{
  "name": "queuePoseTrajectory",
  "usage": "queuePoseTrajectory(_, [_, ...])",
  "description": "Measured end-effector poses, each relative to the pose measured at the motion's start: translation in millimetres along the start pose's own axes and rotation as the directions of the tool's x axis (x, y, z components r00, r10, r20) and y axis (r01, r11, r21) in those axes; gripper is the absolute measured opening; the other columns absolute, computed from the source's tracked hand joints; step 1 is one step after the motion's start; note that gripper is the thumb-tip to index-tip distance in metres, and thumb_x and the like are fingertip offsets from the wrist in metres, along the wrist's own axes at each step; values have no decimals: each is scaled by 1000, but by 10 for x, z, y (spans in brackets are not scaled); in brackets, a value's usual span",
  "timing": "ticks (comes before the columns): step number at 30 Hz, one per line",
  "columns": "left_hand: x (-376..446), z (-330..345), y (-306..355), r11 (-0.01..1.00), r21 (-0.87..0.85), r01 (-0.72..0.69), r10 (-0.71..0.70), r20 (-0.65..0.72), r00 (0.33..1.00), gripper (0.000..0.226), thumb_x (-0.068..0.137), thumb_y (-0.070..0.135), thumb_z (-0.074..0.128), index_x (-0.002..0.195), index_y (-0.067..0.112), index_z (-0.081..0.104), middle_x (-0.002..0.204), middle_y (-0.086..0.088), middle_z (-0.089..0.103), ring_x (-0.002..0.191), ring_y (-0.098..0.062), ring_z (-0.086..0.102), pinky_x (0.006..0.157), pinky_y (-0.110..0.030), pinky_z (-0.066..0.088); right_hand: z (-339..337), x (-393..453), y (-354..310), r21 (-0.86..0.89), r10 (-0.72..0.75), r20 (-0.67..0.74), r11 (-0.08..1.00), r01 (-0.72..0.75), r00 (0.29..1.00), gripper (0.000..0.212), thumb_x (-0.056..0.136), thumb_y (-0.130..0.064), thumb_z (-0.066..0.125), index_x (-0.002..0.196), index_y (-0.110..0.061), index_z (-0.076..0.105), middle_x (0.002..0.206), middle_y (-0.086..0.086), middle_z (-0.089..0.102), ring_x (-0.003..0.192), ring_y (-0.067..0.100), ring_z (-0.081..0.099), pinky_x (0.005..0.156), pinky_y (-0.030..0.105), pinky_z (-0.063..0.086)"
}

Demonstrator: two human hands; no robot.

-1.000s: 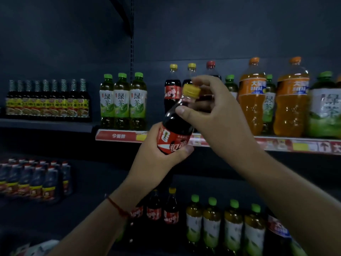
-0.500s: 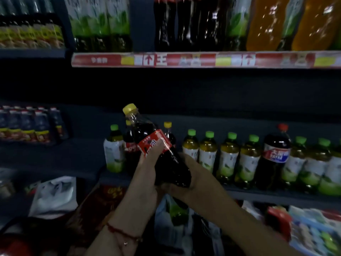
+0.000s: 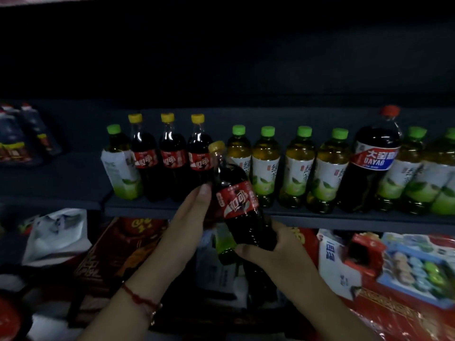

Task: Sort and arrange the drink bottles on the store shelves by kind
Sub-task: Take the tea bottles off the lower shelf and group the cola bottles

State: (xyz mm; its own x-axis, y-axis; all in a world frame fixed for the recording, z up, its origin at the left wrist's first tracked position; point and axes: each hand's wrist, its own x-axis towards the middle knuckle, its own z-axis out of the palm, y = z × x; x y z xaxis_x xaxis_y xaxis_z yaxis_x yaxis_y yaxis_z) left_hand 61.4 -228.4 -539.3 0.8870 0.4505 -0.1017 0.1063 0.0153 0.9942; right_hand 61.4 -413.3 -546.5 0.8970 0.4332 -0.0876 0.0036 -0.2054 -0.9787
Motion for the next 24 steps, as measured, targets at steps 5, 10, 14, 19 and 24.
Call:
queuePoseTrajectory(5, [102,83,497,719,513,-469,501,85,861,55,94,39,62,144,29,42,125,17,56,116,0,53,86,-10,40,-183,46,-20,157,-1,-80,987,14,997,30,76,-24,81,99,-33,63,71,-15,70,62,0,67,50,15,50])
queuePoseTrajectory(10, [813,319,934,176,856,-485,590,303,749,95,79,51,73,154,18,24,140,-11,47,130,-30,41,107,-41,37,-319,71,-80,251,-25,-124,966,56,992,29,76,-17,81,93,-32,63,70,-6,71,57,3,67,47,18,50])
queuePoseTrajectory(14, [1131,500,887,-177,918,-355,568,390,725,109,71,71,64,154,12,25,133,-16,50,126,-36,42,109,-49,28,-395,110,-85,260,-23,-177,963,69,984,32,77,-19,80,100,-32,62,85,-1,71,62,2,67,47,16,50])
queuePoseTrajectory(19, [1194,603,697,-185,936,-298,516,351,782,111,68,72,69,151,13,23,137,-16,51,130,-36,38,109,-47,27,-504,115,-72,325,-17,-202,942,84,979,27,79,-21,79,94,-33,61,83,-4,71,57,-3,66,44,12,46])
queuePoseTrajectory(24, [1000,629,600,33,926,-376,563,293,773,100,70,53,79,145,17,25,113,-6,66,103,-31,62,93,-44,43,-586,87,-51,343,-10,-243,935,96,970,26,79,-21,80,90,-34,59,82,-4,71,56,0,66,43,14,46])
